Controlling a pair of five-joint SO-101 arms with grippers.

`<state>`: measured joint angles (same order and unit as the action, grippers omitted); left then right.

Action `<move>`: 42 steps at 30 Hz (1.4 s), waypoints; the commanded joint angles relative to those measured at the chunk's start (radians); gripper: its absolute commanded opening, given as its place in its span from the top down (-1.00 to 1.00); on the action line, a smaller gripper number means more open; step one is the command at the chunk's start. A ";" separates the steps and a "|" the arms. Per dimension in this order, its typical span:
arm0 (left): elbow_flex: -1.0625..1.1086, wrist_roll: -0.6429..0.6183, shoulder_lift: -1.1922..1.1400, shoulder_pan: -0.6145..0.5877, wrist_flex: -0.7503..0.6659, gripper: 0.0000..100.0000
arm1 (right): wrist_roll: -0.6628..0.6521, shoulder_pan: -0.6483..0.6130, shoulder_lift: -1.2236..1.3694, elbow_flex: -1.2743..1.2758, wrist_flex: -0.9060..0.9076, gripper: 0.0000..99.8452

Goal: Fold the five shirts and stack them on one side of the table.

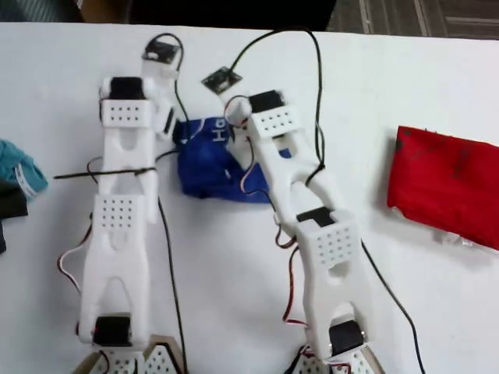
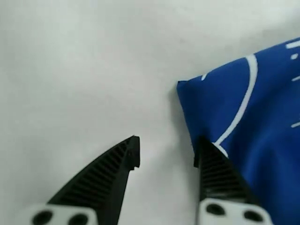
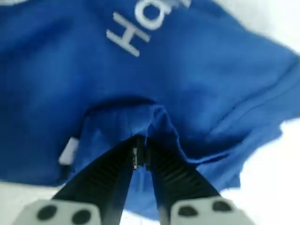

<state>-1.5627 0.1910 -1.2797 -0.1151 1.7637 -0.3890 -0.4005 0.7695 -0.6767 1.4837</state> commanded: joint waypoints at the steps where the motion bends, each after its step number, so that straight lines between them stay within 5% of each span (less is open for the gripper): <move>1: -0.015 0.005 -0.002 0.015 -0.015 0.58 | 0.000 0.061 -0.012 -0.069 0.085 0.95; 9: -0.015 0.005 -0.009 0.015 -0.021 0.58 | -0.002 0.162 -0.013 -0.077 0.206 0.95; 18: -0.015 0.003 -0.037 0.014 -0.031 0.58 | -0.002 0.058 -0.206 -0.169 0.165 0.95; 27: -0.015 0.002 -0.086 0.014 -0.051 0.58 | 0.006 -0.067 -0.021 -0.180 -0.036 0.95; 42: -0.010 0.000 -0.086 0.012 -0.064 0.59 | 0.008 -0.048 0.031 -0.181 0.162 0.95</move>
<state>-1.5673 0.1910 -1.3625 -0.1120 1.7162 -0.3890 -0.4572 0.8140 -0.8209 1.5896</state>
